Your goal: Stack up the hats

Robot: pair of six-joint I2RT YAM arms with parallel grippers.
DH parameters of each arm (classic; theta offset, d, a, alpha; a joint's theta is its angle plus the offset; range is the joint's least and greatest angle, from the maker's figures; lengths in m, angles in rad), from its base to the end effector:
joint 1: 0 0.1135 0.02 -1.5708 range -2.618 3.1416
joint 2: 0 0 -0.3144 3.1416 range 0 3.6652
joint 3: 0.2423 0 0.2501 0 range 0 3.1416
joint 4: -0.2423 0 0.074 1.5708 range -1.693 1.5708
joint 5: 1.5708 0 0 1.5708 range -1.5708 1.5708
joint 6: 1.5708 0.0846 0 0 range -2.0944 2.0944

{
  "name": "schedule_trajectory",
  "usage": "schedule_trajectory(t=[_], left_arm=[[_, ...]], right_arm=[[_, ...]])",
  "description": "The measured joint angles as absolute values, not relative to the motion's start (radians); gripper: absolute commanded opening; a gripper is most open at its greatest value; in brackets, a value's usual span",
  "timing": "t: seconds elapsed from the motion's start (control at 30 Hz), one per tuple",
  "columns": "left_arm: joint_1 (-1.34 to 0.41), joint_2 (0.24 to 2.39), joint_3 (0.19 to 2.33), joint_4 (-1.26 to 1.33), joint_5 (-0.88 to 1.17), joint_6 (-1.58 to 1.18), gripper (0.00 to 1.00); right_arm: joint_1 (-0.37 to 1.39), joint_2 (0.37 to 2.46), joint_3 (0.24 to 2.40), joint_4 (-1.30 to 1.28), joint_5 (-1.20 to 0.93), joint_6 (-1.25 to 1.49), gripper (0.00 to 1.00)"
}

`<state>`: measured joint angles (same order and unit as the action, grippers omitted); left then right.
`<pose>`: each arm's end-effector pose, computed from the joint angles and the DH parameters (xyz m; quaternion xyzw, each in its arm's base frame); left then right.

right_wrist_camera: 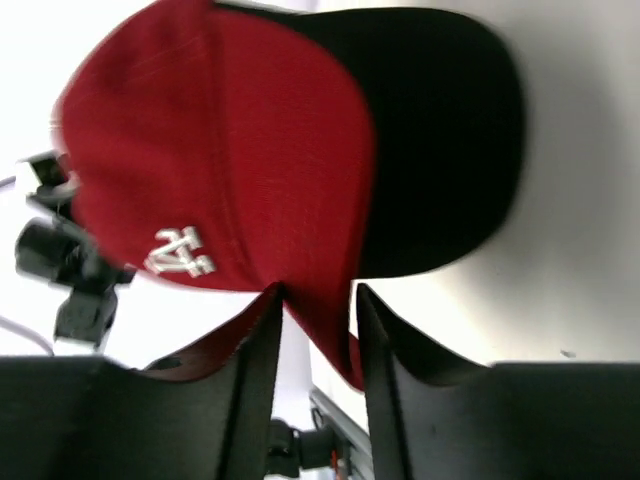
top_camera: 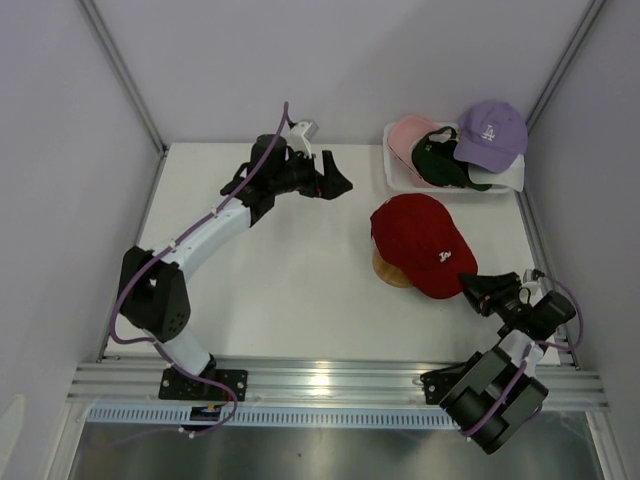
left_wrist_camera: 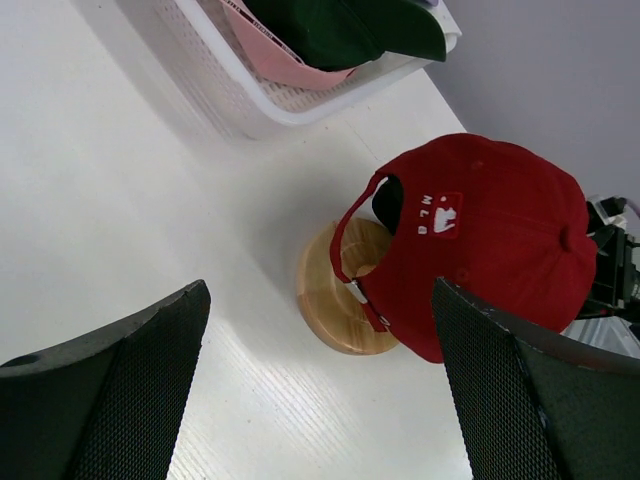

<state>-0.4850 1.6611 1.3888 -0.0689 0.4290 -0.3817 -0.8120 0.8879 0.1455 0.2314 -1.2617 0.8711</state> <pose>0.3734 -0.2365 0.3686 0.1638 0.7908 -0.3945 0.4385 0.1466 -0.0375 0.1887 0.3209 0.6866 0.5208 0.3929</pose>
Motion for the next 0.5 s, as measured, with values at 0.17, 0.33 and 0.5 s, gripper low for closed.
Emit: schedule_trajectory(t=[0.17,0.33,0.5], left_arm=[[-0.486,1.661,1.373,-0.068,0.419,-0.381,0.95],[-0.491,1.661,1.313,-0.070,0.396,-0.382,0.94],[-0.514,1.661,1.240,-0.073,0.372,-0.394,0.93]], right_arm=[[-0.823,1.036,0.145,0.184,-1.186,0.773,0.65],[-0.801,1.139,0.166,0.140,-1.122,0.681,0.65],[-0.720,1.182,0.194,0.133,-1.046,0.658,0.62]])
